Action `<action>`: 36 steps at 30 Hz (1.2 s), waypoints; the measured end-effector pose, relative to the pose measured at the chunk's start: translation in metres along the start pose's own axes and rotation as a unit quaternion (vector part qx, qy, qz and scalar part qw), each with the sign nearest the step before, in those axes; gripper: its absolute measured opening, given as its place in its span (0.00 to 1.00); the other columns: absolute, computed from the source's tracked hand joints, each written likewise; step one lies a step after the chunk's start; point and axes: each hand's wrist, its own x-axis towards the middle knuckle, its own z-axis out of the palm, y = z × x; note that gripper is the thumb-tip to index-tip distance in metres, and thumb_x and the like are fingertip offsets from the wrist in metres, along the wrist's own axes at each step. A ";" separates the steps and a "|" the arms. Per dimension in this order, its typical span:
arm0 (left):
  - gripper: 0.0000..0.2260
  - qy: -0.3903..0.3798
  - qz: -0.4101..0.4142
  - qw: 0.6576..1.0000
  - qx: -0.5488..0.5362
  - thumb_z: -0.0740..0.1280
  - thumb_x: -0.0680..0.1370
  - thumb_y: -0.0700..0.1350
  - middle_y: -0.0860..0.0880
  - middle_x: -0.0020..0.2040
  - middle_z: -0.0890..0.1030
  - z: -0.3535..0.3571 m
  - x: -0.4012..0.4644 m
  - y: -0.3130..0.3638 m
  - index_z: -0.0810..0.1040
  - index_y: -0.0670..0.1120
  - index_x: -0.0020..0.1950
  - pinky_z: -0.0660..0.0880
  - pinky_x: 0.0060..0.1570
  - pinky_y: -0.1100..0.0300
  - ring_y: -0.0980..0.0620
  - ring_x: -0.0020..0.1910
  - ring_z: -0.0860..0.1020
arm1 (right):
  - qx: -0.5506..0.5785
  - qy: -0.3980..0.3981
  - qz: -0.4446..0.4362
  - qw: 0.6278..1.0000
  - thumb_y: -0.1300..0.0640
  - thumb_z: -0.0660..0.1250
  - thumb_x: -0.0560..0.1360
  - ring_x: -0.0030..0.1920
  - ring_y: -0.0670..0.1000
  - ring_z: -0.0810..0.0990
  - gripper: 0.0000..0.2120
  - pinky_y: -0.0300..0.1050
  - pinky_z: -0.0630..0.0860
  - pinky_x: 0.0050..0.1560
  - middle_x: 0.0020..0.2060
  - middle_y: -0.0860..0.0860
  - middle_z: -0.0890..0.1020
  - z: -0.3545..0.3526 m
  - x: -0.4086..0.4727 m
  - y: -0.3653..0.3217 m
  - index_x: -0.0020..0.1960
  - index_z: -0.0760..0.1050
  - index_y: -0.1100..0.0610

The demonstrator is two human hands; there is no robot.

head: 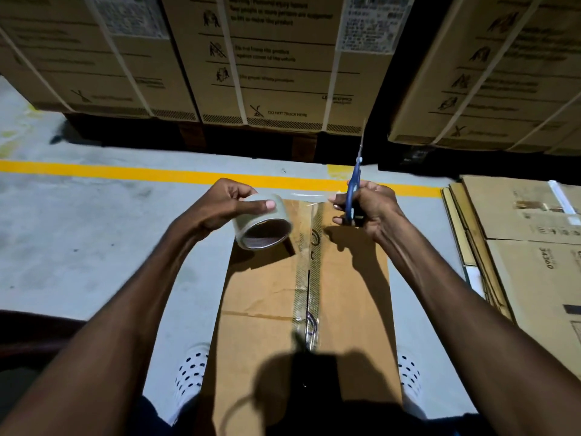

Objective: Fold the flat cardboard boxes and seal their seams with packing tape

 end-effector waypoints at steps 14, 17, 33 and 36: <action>0.29 0.227 -0.096 0.953 0.175 0.77 0.65 0.65 0.50 0.26 0.63 -0.082 0.021 -0.083 0.66 0.45 0.29 0.60 0.35 0.56 0.50 0.29 0.64 | 0.001 0.123 0.006 0.992 0.72 0.64 0.77 0.39 0.50 0.85 0.11 0.50 0.83 0.31 0.45 0.60 0.85 -0.097 0.080 0.002 0.58 0.75 0.64; 0.32 0.259 -0.129 0.927 0.237 0.75 0.62 0.71 0.53 0.23 0.66 -0.086 0.034 -0.085 0.67 0.44 0.29 0.64 0.35 0.58 0.48 0.29 0.69 | -0.015 0.105 0.017 0.994 0.71 0.69 0.75 0.44 0.53 0.85 0.09 0.53 0.83 0.35 0.46 0.61 0.85 -0.110 0.084 0.008 0.54 0.76 0.64; 0.33 0.293 -0.161 0.861 0.382 0.74 0.57 0.75 0.47 0.30 0.75 -0.065 0.098 -0.091 0.68 0.46 0.29 0.66 0.49 0.49 0.41 0.43 0.78 | 0.068 0.084 0.040 0.993 0.71 0.68 0.76 0.39 0.50 0.87 0.13 0.51 0.82 0.30 0.45 0.60 0.85 -0.127 0.127 0.024 0.56 0.72 0.58; 0.31 0.287 -0.175 0.858 0.388 0.74 0.59 0.74 0.46 0.37 0.80 -0.063 0.103 -0.094 0.78 0.46 0.36 0.65 0.52 0.48 0.43 0.46 0.76 | 0.057 0.089 0.048 0.993 0.70 0.69 0.76 0.43 0.51 0.84 0.10 0.50 0.82 0.29 0.41 0.58 0.85 -0.125 0.126 0.023 0.48 0.72 0.58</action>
